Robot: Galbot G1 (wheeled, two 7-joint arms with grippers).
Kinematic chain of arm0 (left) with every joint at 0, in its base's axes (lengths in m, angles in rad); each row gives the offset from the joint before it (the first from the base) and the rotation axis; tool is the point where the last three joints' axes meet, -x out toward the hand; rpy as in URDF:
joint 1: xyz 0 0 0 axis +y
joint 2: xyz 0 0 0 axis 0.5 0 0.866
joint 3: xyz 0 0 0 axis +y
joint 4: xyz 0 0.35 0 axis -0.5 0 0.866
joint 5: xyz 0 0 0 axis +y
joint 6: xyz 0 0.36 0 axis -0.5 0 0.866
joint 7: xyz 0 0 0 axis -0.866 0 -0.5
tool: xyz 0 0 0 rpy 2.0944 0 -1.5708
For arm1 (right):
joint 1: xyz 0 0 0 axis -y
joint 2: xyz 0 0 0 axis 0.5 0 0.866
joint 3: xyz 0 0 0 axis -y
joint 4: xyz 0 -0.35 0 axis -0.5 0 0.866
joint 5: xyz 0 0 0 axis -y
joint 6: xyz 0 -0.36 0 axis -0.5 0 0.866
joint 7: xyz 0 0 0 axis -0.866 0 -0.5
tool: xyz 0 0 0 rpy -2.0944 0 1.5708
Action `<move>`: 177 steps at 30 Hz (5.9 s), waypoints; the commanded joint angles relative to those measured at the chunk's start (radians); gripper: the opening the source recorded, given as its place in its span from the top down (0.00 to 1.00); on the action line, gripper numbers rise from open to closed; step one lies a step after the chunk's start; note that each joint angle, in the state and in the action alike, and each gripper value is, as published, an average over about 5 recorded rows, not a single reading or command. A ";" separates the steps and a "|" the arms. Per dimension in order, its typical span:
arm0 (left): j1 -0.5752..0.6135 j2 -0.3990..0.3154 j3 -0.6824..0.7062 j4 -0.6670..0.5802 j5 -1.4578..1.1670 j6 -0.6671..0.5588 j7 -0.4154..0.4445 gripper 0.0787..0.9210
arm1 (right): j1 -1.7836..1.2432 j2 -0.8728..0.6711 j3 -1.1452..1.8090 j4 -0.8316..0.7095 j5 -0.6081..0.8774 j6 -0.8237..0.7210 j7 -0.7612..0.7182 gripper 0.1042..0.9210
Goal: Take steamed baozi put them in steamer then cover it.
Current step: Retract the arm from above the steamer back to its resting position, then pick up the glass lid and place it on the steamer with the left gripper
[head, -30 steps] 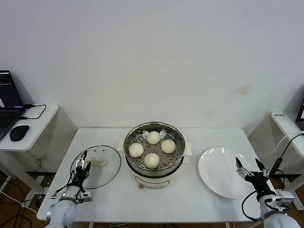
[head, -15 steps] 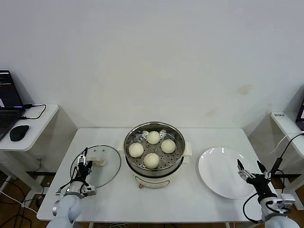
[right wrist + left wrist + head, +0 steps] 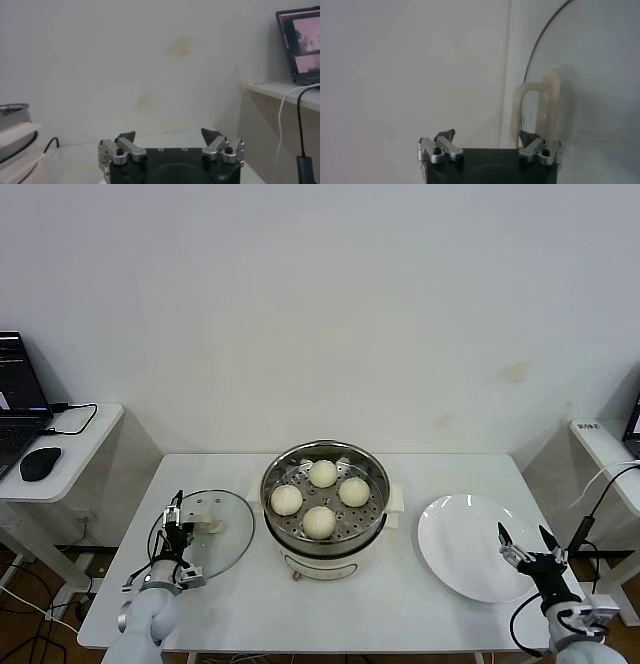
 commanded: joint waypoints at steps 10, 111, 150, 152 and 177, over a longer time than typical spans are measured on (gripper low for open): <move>-0.021 -0.006 0.012 0.068 -0.032 -0.001 -0.066 0.12 | -0.007 0.001 0.001 0.000 -0.003 0.004 -0.005 0.12; -0.135 -0.319 0.564 -0.551 0.360 0.593 0.555 0.92 | 0.026 0.094 -0.002 -0.011 -0.164 -0.096 0.016 0.12; -0.113 -0.329 0.570 -0.472 0.463 0.589 0.577 0.92 | 0.032 0.092 -0.002 -0.042 -0.168 -0.082 0.008 0.12; -0.113 -0.329 0.567 -0.468 0.463 0.589 0.576 0.92 | 0.032 0.092 -0.002 -0.041 -0.168 -0.081 0.008 0.12; -0.110 -0.328 0.557 -0.450 0.470 0.572 0.558 0.92 | 0.027 0.095 0.000 -0.040 -0.171 -0.078 0.006 0.12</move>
